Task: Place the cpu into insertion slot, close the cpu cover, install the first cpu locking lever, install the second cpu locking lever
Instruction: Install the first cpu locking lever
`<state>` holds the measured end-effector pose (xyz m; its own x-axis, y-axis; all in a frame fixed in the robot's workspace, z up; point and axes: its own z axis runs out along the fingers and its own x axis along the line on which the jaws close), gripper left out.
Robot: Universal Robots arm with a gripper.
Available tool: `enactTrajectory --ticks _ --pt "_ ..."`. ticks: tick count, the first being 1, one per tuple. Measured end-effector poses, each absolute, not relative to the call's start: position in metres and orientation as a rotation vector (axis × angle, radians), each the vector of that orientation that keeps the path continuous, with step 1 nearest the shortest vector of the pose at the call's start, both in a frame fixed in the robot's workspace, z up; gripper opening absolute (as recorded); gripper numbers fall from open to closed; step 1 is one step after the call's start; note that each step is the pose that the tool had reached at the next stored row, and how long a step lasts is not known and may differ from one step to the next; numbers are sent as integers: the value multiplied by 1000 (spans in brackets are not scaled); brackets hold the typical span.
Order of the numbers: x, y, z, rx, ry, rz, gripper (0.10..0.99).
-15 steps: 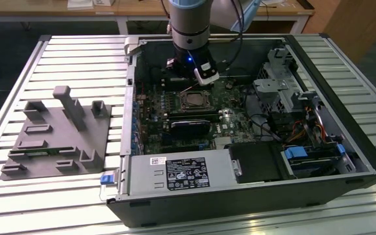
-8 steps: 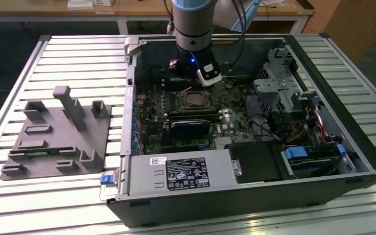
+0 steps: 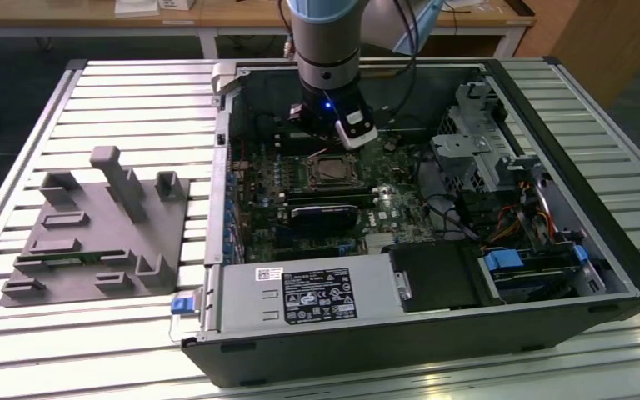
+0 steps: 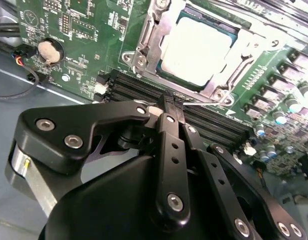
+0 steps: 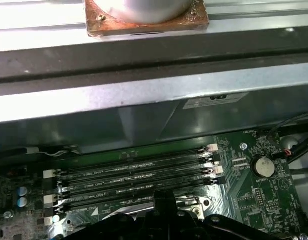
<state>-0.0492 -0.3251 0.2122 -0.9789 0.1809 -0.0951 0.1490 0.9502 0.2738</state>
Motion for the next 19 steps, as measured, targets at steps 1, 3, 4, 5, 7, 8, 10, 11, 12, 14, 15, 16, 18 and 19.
enactTrajectory --ticks 1,3,4,5,7,8,10,11,12,14,15,16,18,19 --pt "-50 -325 211 252 2980 406 106" --pt "-50 -325 210 251 2977 405 106" --pt "-50 -325 209 251 2977 405 106" --pt "-50 -325 209 252 2977 404 106" --pt "-51 -324 209 253 2977 402 106" --pt "-51 -323 209 254 2977 399 106" --pt "-51 -322 208 257 2977 391 106" --pt "-51 -321 208 258 2977 384 106" --pt "-51 -320 208 260 2977 375 106" --pt "-51 -320 208 268 2977 355 106" --pt "-51 -319 208 273 2977 346 106" --pt "-51 -319 207 278 2976 340 106" --pt "-51 -317 207 287 2975 334 106" --pt "-51 -316 207 290 2975 332 106"
